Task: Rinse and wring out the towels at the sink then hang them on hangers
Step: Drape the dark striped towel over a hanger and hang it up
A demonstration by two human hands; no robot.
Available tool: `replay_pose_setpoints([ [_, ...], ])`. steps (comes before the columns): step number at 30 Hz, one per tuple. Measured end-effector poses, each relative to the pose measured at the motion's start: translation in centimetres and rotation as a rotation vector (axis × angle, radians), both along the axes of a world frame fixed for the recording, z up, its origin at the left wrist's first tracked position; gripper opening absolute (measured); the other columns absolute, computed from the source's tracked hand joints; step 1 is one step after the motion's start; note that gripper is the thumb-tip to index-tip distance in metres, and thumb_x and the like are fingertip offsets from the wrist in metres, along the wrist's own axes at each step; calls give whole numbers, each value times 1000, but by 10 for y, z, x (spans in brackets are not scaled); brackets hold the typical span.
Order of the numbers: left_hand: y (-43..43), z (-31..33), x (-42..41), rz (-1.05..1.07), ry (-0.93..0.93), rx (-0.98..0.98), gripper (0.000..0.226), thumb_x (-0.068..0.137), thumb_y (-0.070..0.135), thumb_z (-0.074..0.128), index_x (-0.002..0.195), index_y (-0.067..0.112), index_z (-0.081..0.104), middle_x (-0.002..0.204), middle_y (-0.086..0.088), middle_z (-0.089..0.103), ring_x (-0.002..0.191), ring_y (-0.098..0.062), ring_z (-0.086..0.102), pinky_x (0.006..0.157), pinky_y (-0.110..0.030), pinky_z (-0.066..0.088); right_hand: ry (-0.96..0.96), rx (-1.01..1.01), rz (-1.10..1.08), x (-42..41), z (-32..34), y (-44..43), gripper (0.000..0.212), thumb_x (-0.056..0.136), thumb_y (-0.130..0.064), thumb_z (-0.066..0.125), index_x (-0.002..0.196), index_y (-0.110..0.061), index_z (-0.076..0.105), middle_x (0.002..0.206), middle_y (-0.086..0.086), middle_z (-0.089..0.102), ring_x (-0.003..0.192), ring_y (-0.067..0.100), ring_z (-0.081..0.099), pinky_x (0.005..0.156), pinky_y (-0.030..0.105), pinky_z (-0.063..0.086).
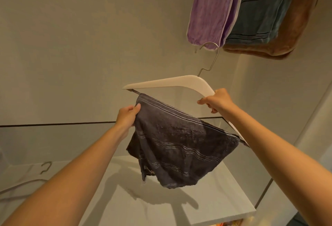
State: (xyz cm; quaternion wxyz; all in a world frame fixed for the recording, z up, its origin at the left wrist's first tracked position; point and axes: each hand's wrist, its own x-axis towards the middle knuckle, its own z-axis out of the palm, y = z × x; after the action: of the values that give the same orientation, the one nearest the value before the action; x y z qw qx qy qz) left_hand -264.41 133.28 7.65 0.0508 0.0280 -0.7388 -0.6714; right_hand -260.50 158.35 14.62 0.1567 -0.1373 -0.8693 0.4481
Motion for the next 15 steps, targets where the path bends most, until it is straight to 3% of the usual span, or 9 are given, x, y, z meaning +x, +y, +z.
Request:
replay_pose_setpoints([
  [4,7,39,-13,58,99,274,20,92,14,55,106,4,64,93,-6,60,86,-14,54,71,-24,44,5,113,15,1,3,-4,26,76,-14,74,90,1,59,70,12,54,50,19,47,45,28,42],
  [7,1,52,-24,12,-14,417,17,89,1,48,80,5,61,64,0,60,67,-10,50,59,-17,40,-3,114,13,2,4,-7,28,78,-14,73,93,5,60,66,10,51,48,19,44,42,27,39],
  [9,-5,49,-24,-1,-74,376,23,88,-2,45,71,8,55,54,-1,57,61,-11,46,53,-16,37,-18,73,19,4,4,-8,28,78,-13,72,93,7,60,59,8,47,47,18,41,42,25,35],
  [12,-4,39,-23,107,-33,166,18,87,-6,53,103,-3,62,90,-15,62,84,-24,59,62,-22,44,-64,74,57,7,1,-14,25,79,-12,71,91,4,56,60,8,46,48,18,41,42,25,35],
  [15,-10,34,-24,277,-91,272,33,77,-6,67,110,-9,59,113,-21,62,94,-26,61,78,-30,49,-59,131,62,6,-2,-20,24,78,-13,71,89,1,55,62,7,46,48,18,42,41,24,36],
])
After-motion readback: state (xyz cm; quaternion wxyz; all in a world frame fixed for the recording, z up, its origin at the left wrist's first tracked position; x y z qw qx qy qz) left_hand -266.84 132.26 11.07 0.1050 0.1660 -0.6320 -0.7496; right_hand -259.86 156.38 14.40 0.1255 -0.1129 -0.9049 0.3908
